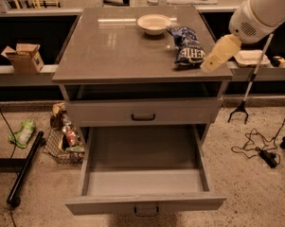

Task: Place blue chip bag into middle drawer

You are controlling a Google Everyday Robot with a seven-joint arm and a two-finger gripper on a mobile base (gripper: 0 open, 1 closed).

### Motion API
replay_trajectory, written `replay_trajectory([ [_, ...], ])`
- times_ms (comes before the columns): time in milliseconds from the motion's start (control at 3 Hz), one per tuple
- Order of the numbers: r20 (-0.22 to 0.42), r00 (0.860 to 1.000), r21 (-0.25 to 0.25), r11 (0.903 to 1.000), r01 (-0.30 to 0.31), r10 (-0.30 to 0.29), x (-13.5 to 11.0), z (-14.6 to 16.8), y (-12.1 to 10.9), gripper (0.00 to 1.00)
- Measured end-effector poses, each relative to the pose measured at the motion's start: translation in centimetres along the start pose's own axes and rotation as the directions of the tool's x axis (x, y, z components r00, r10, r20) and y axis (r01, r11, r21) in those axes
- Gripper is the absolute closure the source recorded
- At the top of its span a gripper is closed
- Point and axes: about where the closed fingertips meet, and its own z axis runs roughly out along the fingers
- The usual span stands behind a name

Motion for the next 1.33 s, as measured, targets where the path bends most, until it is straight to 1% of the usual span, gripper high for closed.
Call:
replay_trajectory([
  [333, 0.022, 0.997, 0.028, 0.9963, -0.081, 0.080, -0.6, 2.5, -2.0, 0.00],
  [667, 0.052, 0.988, 0.054, 0.9875, -0.148, 0.145, -1.5, 4.5, -3.6, 0.00],
  [1000, 0.078, 0.978, 0.069, 0.9772, -0.201, 0.196, -2.4, 5.8, -4.7, 0.00],
  [1333, 0.091, 0.968, 0.074, 0.9675, -0.242, 0.235, -3.4, 7.3, -5.3, 0.00],
])
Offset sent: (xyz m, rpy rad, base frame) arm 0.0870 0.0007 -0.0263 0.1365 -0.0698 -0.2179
